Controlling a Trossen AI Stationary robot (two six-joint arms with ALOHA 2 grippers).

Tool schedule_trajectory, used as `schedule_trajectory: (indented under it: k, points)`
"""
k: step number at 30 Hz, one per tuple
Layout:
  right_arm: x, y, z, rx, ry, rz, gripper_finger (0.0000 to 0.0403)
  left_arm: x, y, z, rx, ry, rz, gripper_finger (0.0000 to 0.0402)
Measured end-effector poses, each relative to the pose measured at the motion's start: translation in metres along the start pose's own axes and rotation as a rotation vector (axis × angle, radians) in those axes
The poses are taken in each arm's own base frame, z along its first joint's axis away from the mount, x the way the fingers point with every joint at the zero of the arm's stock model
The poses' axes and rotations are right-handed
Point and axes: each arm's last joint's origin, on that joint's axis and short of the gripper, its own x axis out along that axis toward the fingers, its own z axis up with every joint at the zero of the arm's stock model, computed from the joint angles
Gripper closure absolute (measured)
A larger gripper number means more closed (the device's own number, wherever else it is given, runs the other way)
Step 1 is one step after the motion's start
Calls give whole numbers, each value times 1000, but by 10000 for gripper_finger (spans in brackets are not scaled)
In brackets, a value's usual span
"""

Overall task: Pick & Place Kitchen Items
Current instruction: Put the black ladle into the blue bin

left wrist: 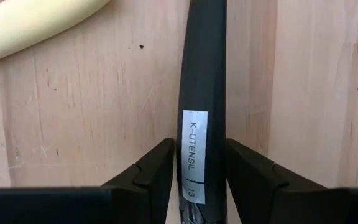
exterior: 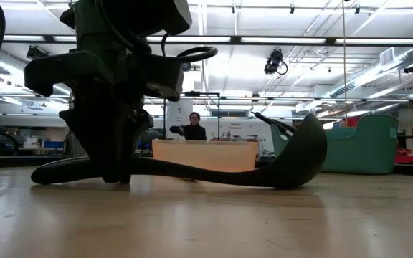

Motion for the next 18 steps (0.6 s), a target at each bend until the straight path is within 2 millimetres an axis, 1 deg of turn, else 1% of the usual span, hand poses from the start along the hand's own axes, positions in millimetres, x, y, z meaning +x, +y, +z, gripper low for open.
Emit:
schedule_trajectory:
  k: [7,13,18]
  points:
    - [0,0,0,0,0,0,398,-3,-2,5,22,-12,-3,274]
    - [0,0,0,0,0,0,398,-3,-2,5,27,-6,-4,288]
    - [0,0,0,0,0,0,398,-3,-2,5,27,-4,-4,291]
